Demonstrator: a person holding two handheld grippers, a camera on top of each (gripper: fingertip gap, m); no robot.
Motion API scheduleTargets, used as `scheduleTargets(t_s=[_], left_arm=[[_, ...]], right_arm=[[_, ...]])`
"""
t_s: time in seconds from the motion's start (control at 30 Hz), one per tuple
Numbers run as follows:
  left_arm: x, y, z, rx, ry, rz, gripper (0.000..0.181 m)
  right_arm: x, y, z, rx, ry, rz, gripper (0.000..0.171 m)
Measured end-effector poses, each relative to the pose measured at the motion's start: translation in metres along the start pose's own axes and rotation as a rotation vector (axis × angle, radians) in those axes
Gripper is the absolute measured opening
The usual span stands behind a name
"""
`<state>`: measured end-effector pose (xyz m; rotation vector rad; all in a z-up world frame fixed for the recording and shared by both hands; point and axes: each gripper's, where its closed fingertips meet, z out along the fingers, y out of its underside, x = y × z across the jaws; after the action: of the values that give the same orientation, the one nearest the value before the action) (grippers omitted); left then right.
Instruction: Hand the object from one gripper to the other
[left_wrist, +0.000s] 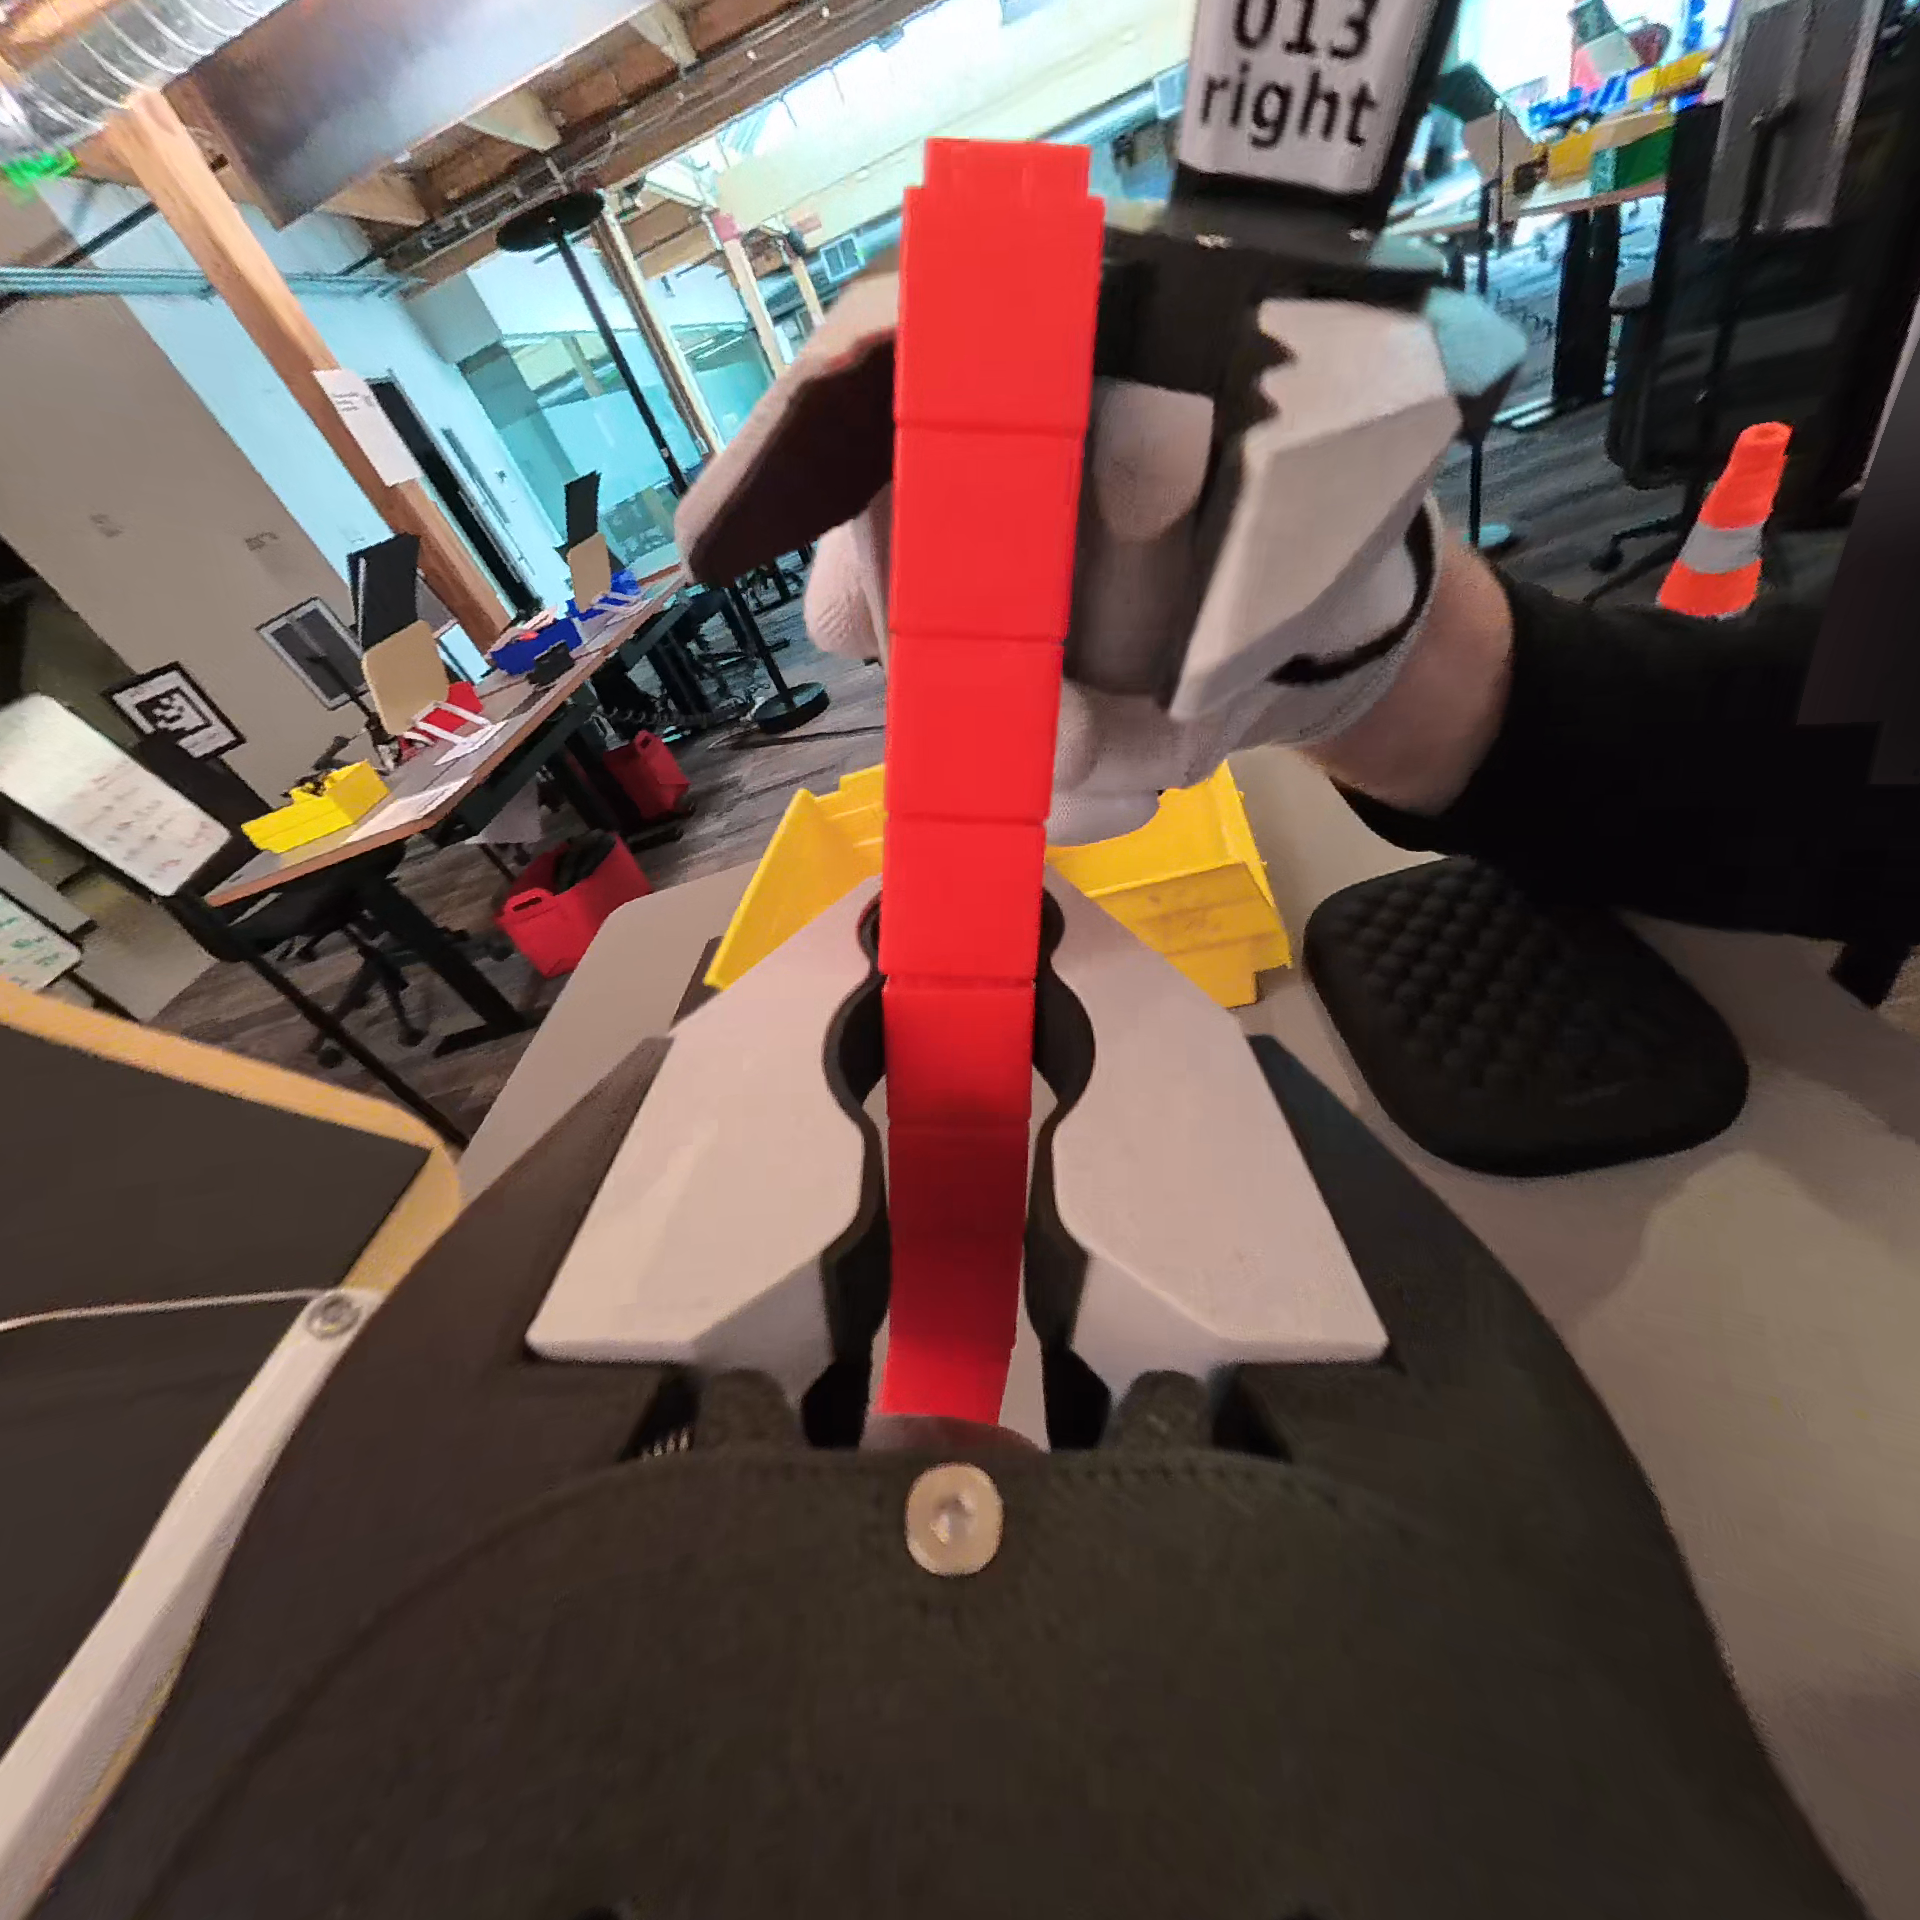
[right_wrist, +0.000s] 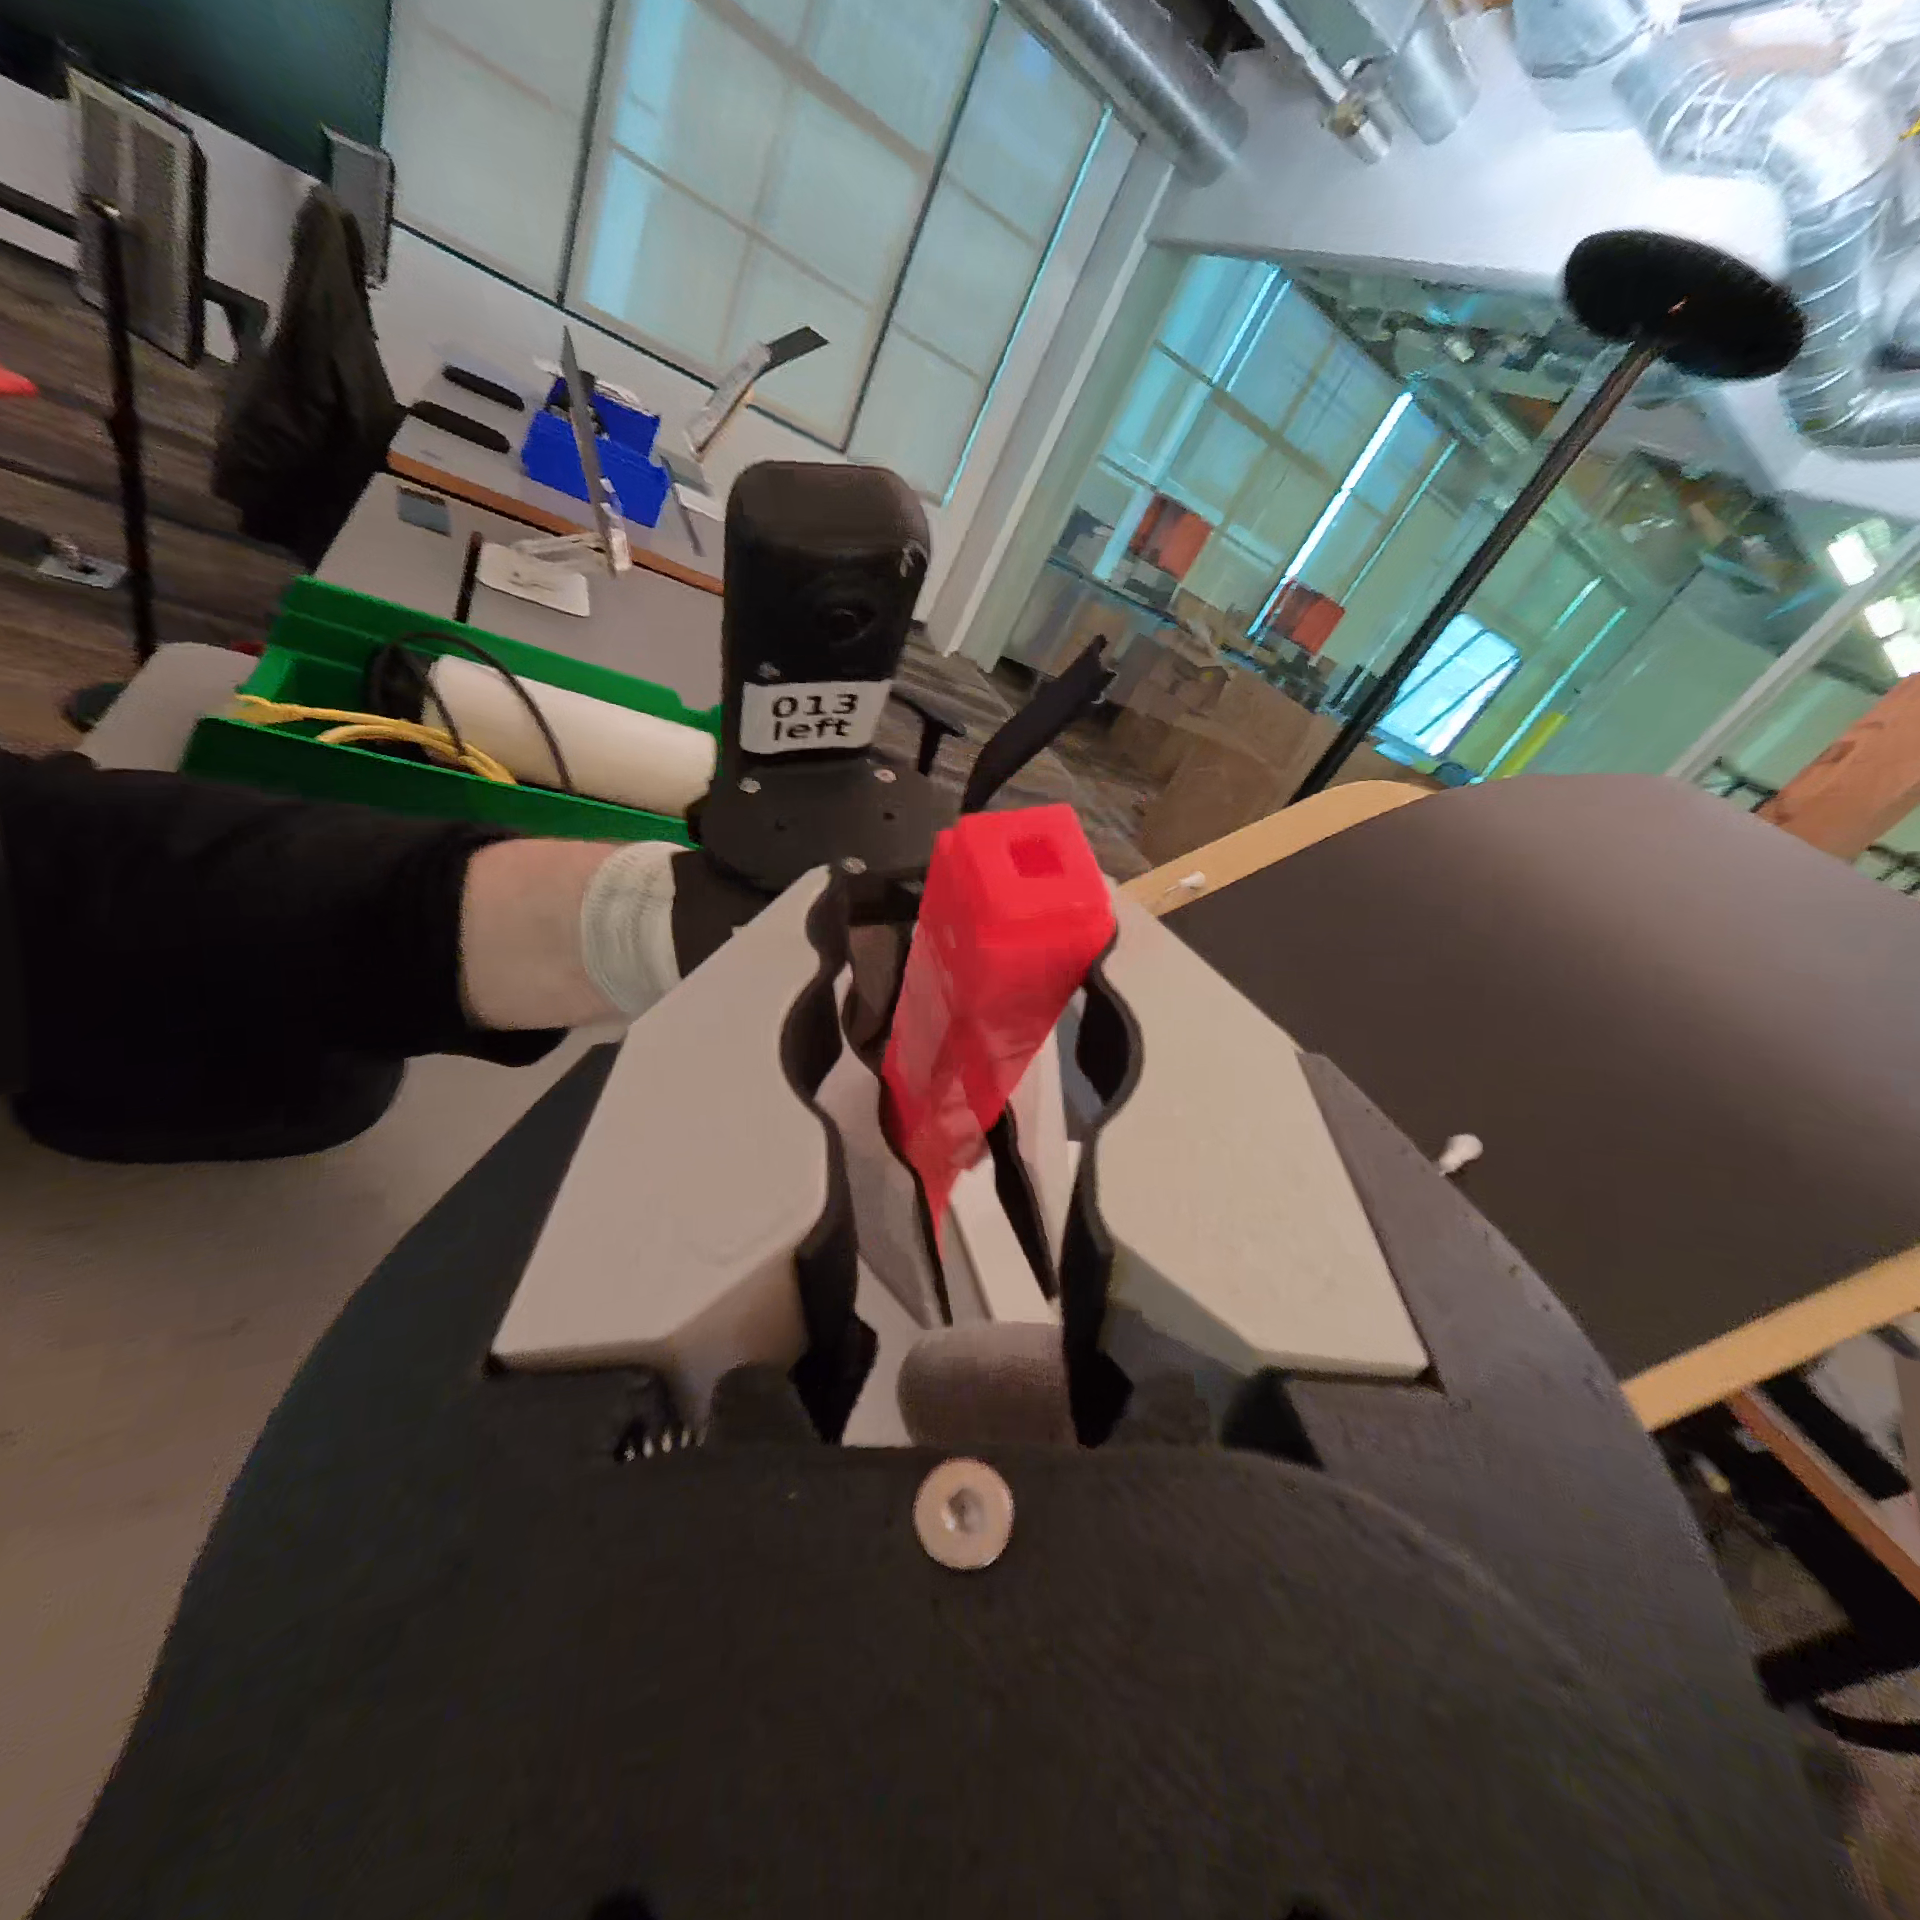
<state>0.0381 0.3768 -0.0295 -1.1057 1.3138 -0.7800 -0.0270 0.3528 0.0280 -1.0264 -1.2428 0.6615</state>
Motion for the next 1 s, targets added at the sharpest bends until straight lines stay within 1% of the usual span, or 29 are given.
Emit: scheduleTargets(t_s=[0.07,0.13,0.2,0.33,0.37,0.43,0.47,0.5,0.57,0.67,0.73,0.8,0.9,1.0], left_arm=[[0.010,0.002,0.009,0.003,0.033,0.004,0.020],[0.019,0.000,0.017,0.016,0.056,0.020,0.020],[0.025,-0.006,0.023,0.039,0.066,0.012,0.019],[0.025,-0.037,0.023,0.153,0.002,0.033,0.021],[0.026,-0.045,0.023,0.173,-0.011,0.039,0.026],[0.030,-0.053,0.022,0.178,-0.006,0.034,0.053],[0.030,-0.055,0.021,0.183,-0.004,0.036,0.059],[0.028,-0.057,0.019,0.194,-0.011,0.034,0.061],[0.018,-0.054,0.017,0.197,-0.039,0.004,0.059],[-0.006,-0.033,0.019,0.142,-0.129,-0.050,0.052],[-0.018,-0.014,0.024,0.100,-0.171,-0.076,0.050],[-0.031,0.012,0.031,0.036,-0.239,-0.080,0.050],[-0.044,0.055,0.041,-0.061,-0.313,-0.095,0.048],[-0.050,0.091,0.049,-0.138,-0.339,-0.132,0.048]], right_arm=[[-0.009,0.005,0.003,-0.036,-0.045,0.015,0.022],[-0.017,0.004,0.002,-0.042,-0.068,-0.034,0.020],[-0.018,-0.001,-0.001,-0.055,-0.053,-0.057,0.021],[-0.015,-0.026,-0.017,-0.021,0.018,-0.102,0.020],[-0.011,-0.033,-0.024,-0.012,0.052,-0.104,0.020],[0.003,-0.047,-0.045,0.007,0.145,-0.133,0.020],[0.009,-0.052,-0.058,0.010,0.182,-0.141,0.020],[0.015,-0.055,-0.071,0.001,0.214,-0.145,0.020],[0.033,-0.053,-0.100,-0.054,0.298,-0.175,0.020],[0.070,-0.030,-0.145,-0.195,0.439,-0.204,0.020],[0.101,-0.002,-0.174,-0.326,0.538,-0.226,0.020],[0.127,0.032,-0.195,-0.452,0.601,-0.231,0.020],[0.149,0.089,-0.206,-0.571,0.617,-0.182,0.020],[0.157,0.152,-0.211,-0.768,0.616,-0.196,0.020]])
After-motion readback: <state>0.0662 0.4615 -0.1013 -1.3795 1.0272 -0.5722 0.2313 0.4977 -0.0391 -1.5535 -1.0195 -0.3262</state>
